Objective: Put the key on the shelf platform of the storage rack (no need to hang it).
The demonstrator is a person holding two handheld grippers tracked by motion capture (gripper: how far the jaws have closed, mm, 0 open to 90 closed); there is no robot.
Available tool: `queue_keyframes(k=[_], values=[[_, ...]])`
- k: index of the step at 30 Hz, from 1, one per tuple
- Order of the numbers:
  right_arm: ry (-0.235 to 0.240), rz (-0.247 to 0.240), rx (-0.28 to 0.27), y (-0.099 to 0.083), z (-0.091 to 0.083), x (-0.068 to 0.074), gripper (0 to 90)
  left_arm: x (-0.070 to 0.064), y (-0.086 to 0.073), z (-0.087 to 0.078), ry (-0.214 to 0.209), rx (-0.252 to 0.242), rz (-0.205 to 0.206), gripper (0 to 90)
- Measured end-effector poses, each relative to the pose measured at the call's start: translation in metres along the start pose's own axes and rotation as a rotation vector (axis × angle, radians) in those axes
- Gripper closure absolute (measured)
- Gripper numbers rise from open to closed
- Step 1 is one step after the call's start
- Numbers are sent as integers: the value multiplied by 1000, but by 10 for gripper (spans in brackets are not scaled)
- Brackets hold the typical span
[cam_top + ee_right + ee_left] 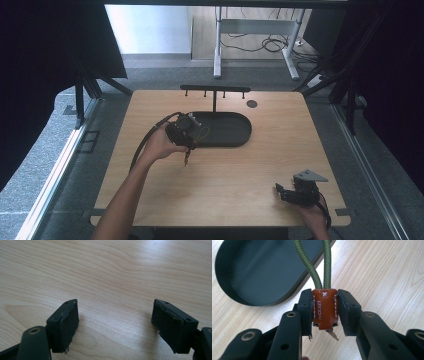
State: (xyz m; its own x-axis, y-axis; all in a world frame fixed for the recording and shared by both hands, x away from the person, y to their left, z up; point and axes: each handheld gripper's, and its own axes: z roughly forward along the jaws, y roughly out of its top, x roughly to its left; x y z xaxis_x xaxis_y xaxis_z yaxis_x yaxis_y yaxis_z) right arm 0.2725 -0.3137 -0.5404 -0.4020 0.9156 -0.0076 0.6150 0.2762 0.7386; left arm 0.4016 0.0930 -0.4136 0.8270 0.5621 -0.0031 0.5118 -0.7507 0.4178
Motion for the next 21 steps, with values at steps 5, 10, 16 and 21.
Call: queue_keyframes(k=[5,10,16,21], values=[[-6,3,1,0,1,1,208,-1,0,4,-5,9,4,667],[-6,2,2,1,1,1,205,-1,0,5,-6,8,6,667],[-7,4,2,1,1,1,203,0,0,2,-5,8,4,668],[-7,3,3,1,1,1,202,2,0,0,0,10,0,668]])
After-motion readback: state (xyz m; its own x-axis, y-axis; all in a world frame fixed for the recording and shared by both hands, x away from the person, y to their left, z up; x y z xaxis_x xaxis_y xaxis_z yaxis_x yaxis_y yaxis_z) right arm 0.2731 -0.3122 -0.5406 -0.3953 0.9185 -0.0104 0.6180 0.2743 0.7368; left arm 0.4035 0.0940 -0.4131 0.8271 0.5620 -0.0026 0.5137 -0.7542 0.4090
